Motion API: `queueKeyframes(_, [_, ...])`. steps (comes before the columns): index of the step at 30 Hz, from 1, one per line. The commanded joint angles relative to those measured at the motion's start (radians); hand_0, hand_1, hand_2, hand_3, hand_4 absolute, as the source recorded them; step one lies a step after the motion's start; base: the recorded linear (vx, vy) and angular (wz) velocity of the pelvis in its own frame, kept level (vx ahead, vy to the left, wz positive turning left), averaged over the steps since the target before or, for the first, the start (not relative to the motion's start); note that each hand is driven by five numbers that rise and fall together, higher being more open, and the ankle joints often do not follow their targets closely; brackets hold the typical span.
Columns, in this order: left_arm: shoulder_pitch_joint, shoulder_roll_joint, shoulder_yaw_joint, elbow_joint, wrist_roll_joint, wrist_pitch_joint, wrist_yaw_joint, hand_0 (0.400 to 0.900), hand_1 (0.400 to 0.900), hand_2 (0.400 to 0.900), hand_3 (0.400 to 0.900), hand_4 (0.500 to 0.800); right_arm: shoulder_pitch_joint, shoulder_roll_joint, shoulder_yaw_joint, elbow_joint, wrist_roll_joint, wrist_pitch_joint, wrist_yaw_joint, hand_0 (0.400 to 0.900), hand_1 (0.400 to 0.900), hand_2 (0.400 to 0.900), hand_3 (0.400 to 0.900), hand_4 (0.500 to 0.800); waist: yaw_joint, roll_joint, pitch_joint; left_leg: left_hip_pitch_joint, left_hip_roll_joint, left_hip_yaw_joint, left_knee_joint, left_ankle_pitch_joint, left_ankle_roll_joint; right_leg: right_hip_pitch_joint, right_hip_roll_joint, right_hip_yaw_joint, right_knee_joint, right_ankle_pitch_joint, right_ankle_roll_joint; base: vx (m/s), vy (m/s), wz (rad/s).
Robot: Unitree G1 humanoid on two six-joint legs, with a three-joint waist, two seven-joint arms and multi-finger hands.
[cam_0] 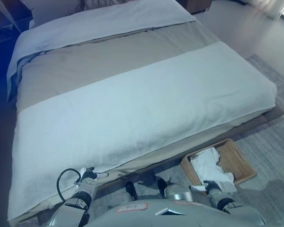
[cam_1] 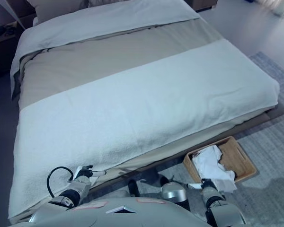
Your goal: Put the clothes on the bed into the basket.
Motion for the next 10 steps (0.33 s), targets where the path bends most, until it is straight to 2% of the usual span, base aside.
queueKeyframes(1, [-0.072, 0.022, -0.025, 0.057, 0.071, -0.011, 0.014, 0.900, 0.900, 0.900, 0.900, 0.800, -0.025, -0.042, 0.001, 0.086, -0.028, 0.003, 0.003, 0.900, 0.900, 0.900, 0.900, 0.800, 0.034, 0.003, -0.044, 0.103, -0.066, 0.007, 0.006, -0.136, 0.046, -0.080, 0.039, -0.020, 0.001, 0.033, 0.039, -0.02, 0.040, -0.12])
queueKeyframes(10, [-0.076, 0.015, -0.035, 0.080, 0.093, -0.019, 0.001, 0.900, 0.900, 0.900, 0.900, 0.800, -0.046, -0.034, 0.033, 0.055, -0.042, -0.014, 0.004, 0.900, 0.900, 0.900, 0.900, 0.800, 0.038, -0.005, -0.046, 0.112, -0.072, 0.022, 0.006, -0.140, 0.051, -0.075, 0.039, -0.003, 0.001, 0.040, 0.044, -0.01, 0.024, -0.08])
